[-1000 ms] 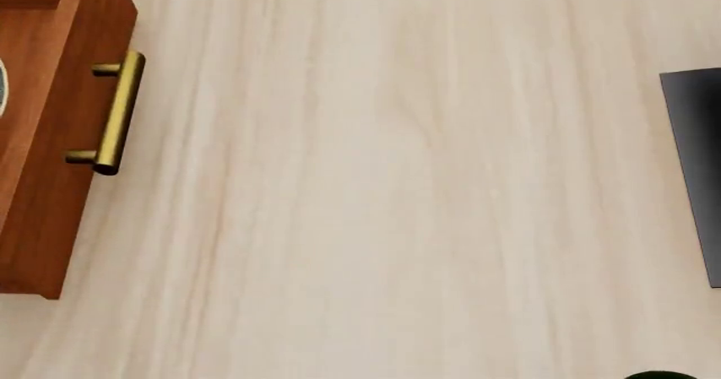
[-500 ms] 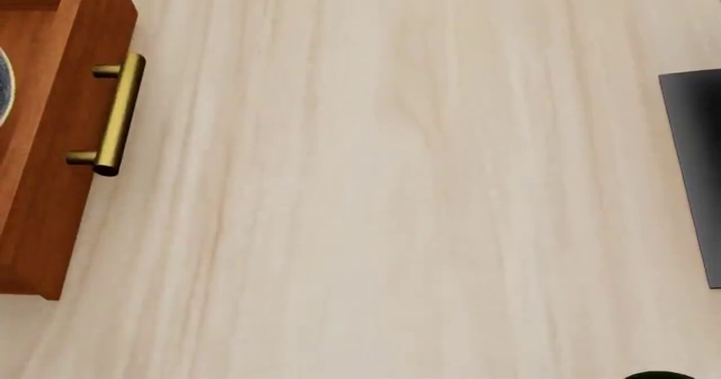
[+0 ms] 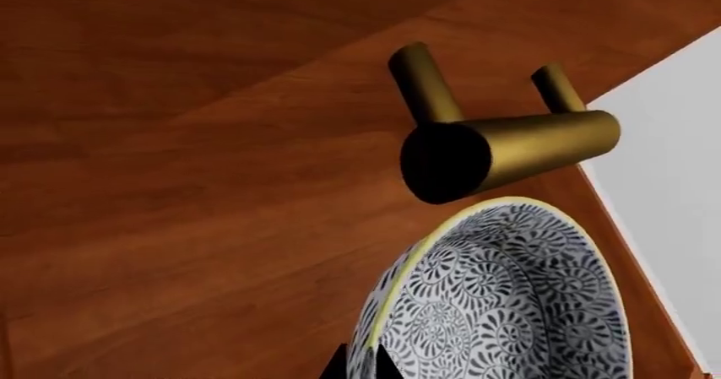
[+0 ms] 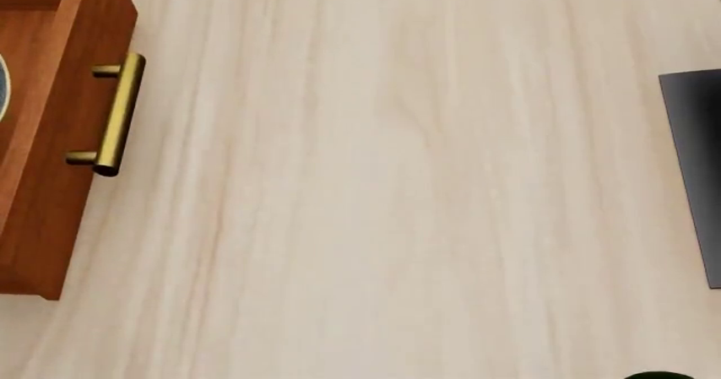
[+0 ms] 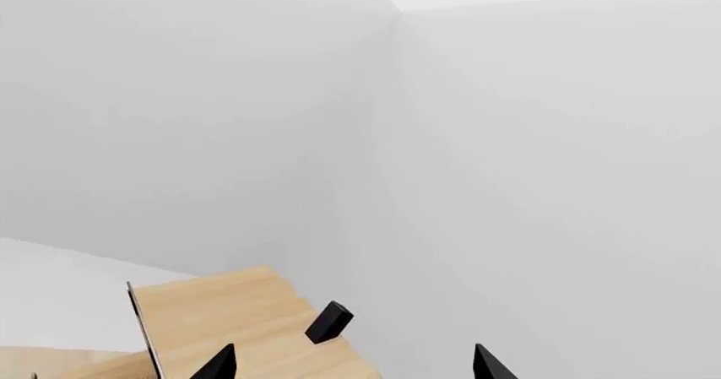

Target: Put the bowl in the bottom drawer of the cabinet.

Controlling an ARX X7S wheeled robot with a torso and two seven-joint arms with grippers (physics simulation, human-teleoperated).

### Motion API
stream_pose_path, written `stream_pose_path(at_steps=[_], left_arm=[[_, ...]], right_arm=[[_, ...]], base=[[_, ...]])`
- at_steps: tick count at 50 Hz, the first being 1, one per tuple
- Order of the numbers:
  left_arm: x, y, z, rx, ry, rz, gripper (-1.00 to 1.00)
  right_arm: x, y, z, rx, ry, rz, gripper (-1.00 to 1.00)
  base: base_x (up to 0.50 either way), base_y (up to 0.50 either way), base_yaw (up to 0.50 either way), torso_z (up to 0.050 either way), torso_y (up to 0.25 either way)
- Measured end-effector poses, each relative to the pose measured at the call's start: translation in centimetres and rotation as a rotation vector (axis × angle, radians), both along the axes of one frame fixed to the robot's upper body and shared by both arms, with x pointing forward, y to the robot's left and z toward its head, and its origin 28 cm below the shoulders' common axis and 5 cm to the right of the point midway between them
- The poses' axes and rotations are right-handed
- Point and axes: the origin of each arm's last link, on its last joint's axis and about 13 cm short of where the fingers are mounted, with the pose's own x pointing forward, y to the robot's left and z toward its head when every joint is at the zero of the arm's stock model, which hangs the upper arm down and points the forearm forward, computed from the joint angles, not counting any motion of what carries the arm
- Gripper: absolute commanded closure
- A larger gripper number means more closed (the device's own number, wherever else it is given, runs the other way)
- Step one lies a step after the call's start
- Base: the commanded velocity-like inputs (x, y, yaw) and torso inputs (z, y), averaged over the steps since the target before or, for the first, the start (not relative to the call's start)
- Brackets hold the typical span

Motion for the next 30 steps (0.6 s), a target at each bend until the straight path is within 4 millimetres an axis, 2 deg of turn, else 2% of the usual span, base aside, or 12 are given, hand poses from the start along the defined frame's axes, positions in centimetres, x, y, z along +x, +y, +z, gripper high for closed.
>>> stream_pose_path(at_steps=[15, 16, 18, 23, 30], left_arm=[[-0.4, 0.2, -0.2, -0.042, -0.051, 0.005, 1.0], [-0.4, 0.2, -0.2, -0.042, -0.055, 0.005, -1.0], [-0.7, 0.0, 0.2, -0.034, -0.124, -0.025, -1.0], [-1.0, -0.1, -0.2, -0.005, -0.169, -0.04, -1.0], [-1.2, -0.3, 0.6, -0.021, -0.219, -0.059, -1.0]], right_arm=[[0.0, 0.0, 0.0, -0.001, 0.002, 0.0, -1.0], [0.0, 0.0, 0.0, -0.001, 0.002, 0.001, -1.0], [0.0, 0.0, 0.0, -0.001, 0.002, 0.001, -1.0], [-0.1, -0.1, 0.0, -0.001, 0.003, 0.002, -1.0], [-0.1, -0.1, 0.0, -0.001, 0.003, 0.004, -1.0]], base=[[0.0, 0.0, 0.0, 0.0, -0.005], [0.0, 0.0, 0.0, 0.0, 0.0], [0.0, 0.0, 0.0, 0.0, -0.005], [0.0, 0.0, 0.0, 0.0, -0.004], [0.0, 0.0, 0.0, 0.0, -0.003]])
